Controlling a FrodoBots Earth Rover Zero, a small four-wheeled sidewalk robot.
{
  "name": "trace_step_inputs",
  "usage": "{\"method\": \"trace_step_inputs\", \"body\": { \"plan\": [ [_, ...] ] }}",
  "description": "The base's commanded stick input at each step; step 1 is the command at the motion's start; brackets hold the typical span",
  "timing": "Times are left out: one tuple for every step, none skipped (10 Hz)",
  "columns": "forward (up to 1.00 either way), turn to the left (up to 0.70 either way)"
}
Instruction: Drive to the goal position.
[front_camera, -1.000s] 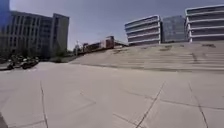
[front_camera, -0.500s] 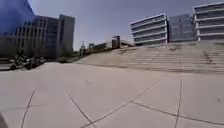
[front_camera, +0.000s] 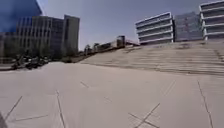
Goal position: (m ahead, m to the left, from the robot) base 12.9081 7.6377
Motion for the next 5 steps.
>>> {"method": "trace_step_inputs", "body": {
  "plan": [
    [1.0,0.03],
    [1.0,0.4],
    [1.0,0.4],
    [1.0,0.4],
    [1.0,0.2]
  ]
}}
